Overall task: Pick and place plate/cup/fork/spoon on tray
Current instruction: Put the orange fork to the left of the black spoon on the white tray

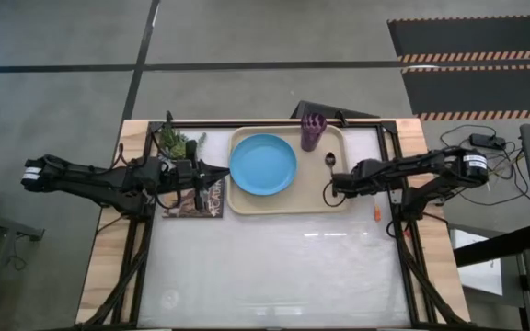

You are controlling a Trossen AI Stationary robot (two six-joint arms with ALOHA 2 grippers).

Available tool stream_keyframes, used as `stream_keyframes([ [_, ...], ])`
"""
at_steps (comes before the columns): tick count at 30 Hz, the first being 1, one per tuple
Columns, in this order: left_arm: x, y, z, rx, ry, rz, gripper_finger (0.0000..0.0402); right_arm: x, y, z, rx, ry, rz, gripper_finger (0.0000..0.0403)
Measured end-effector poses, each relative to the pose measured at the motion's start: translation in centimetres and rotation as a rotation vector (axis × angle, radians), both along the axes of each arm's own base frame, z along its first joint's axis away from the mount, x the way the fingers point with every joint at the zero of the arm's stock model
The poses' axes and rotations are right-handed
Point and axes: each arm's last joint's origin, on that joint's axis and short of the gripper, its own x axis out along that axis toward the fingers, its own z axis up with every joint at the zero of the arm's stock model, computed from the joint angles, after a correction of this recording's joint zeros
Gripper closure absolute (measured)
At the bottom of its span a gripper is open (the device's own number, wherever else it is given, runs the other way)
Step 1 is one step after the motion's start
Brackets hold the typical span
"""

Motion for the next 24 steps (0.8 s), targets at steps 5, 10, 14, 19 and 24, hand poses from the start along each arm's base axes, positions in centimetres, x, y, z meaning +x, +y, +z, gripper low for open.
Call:
stream_keyframes([
  [5, 0.0, 0.0, 0.0, 0.000, 0.000, 0.000, 0.0398, -0.4, 0.1, -0.7, -0.002, -0.006, -0.001, 0.0260],
  [10, 0.0, 0.0, 0.0, 0.000, 0.000, 0.000, 0.0398, -0.9, 0.2, -1.5, -0.028, -0.027, 0.000, 0.0260],
  [14, 0.0, 0.0, 0.0, 0.000, 0.000, 0.000, 0.0398, -0.9, 0.2, -1.6, -0.032, -0.037, 0.000, 0.0291],
  [19, 0.0, 0.0, 0.0, -0.001, 0.000, 0.000, 0.0398, -0.9, 0.2, -1.4, -0.023, -0.059, -0.005, 0.0356],
  [24, 0.0, 0.0, 0.0, -0.003, -0.001, 0.000, 0.0398, -1.1, 0.3, -1.0, -0.021, -0.078, -0.008, 0.0388],
])
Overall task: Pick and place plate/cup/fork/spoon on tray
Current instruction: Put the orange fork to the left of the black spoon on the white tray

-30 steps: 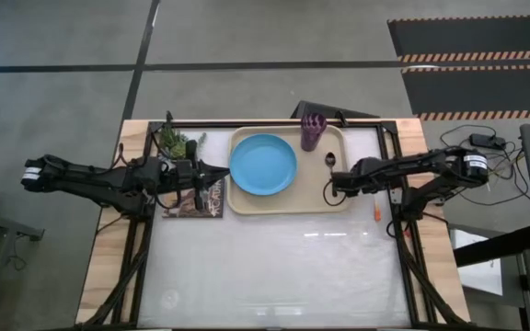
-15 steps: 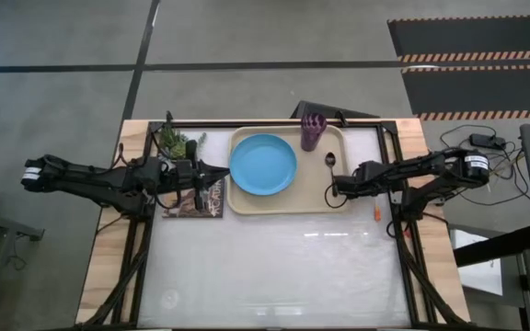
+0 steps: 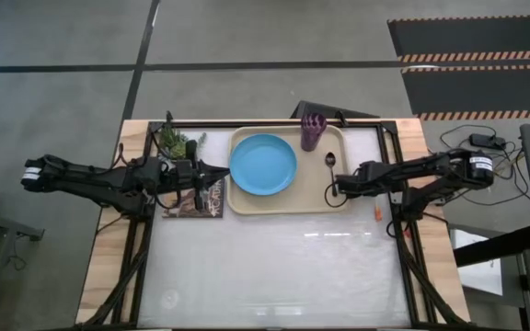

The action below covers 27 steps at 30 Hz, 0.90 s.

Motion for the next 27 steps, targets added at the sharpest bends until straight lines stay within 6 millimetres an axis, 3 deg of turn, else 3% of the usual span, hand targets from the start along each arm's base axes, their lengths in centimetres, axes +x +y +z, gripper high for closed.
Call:
stream_keyframes([
  [6, 0.0, 0.0, 0.0, 0.000, 0.000, 0.000, 0.0398, 0.3, -0.1, 2.0, -0.043, -0.054, 0.007, 0.0390],
  [14, 0.0, 0.0, 0.0, 0.000, 0.000, 0.000, 0.0398, 1.0, -0.3, 8.0, -0.161, -0.134, 0.070, 0.0390],
  [21, 0.0, 0.0, 0.0, 0.000, 0.000, 0.000, 0.0398, 4.1, 2.1, 11.4, -0.237, -0.485, 0.389, 0.0390],
  [27, 0.2, 0.0, -0.2, 0.000, 0.010, 0.000, 0.0398, 7.0, 5.6, 13.2, -0.288, -0.822, 0.819, 0.0390],
])
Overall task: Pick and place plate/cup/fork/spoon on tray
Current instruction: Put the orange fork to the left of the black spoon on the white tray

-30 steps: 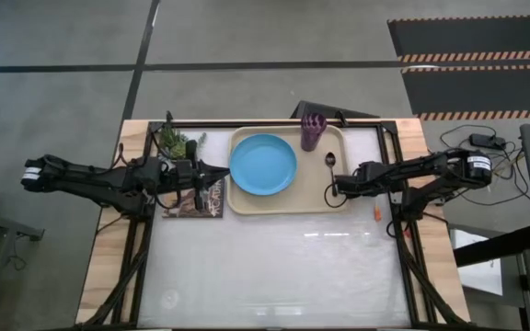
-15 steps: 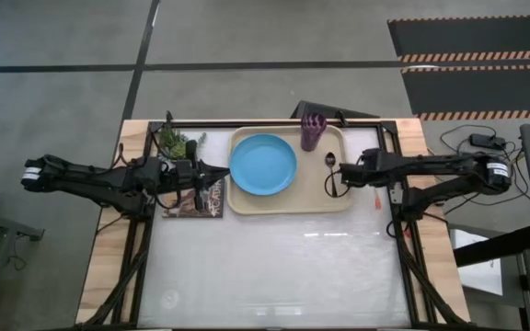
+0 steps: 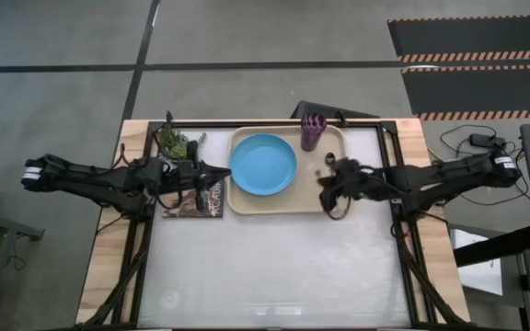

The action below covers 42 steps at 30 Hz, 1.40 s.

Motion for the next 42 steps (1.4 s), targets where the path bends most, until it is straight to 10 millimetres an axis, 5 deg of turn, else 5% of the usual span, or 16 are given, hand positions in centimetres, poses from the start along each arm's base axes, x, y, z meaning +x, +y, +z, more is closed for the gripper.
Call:
stream_keyframes([
  [8, 1.2, -0.1, -0.3, -0.003, -0.019, 0.000, 0.0398, 3.3, 2.9, -1.3, -0.046, -0.397, 0.497, 0.0390],
  [14, 2.7, -0.3, -0.7, 0.006, -0.055, -0.041, 0.0398, 4.8, 3.6, -3.7, -0.041, -0.600, 0.670, 0.0390],
  [23, 5.4, -1.3, -1.5, 0.082, -0.149, -0.302, 0.0389, 6.9, 4.2, -5.5, -0.051, -0.794, 0.819, 0.0390],
  [35, 8.0, -2.2, -3.1, 0.156, -0.151, -0.523, 0.0256, 8.7, 3.6, -5.7, -0.040, -0.835, 0.816, 0.0390],
  [42, 9.2, -2.2, -4.1, 0.173, -0.185, -0.510, 0.0229, 8.8, 3.6, -5.3, -0.040, -0.848, 0.838, 0.0390],
])
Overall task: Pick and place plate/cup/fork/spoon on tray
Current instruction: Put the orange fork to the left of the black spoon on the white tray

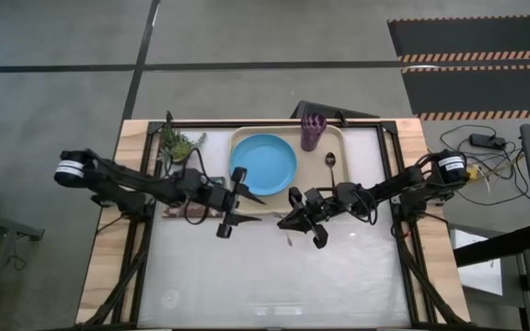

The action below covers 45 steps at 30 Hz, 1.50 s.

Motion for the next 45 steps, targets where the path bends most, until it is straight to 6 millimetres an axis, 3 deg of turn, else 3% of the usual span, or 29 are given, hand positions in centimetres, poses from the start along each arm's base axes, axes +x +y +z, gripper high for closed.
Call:
stream_keyframes([
  [14, 3.9, -0.3, -1.8, -0.005, -0.003, 0.002, 0.0229, 0.0, 0.0, -0.1, -0.003, 0.004, 0.002, 0.0390],
  [20, 4.3, -0.4, -1.9, 0.002, -0.015, -0.029, 0.0234, 0.0, 0.0, -0.1, -0.009, 0.002, 0.001, 0.0390],
  [24, 4.3, -0.4, -1.8, 0.003, -0.018, -0.031, 0.0266, 0.1, -0.2, -0.1, -0.009, 0.003, -0.006, 0.0390],
  [33, 4.3, -0.3, -1.9, 0.002, -0.011, -0.020, 0.0387, 0.2, -0.7, -0.3, 0.002, 0.017, -0.032, 0.0390],
  [41, 4.3, -0.3, -1.9, 0.001, -0.012, -0.020, 0.0400, 0.2, -0.7, -0.3, 0.004, 0.018, -0.044, 0.0388],
  [45, 4.3, -0.3, -1.9, -0.001, -0.009, -0.014, 0.0401, 0.2, -0.9, -0.2, 0.005, 0.013, -0.055, 0.0361],
])
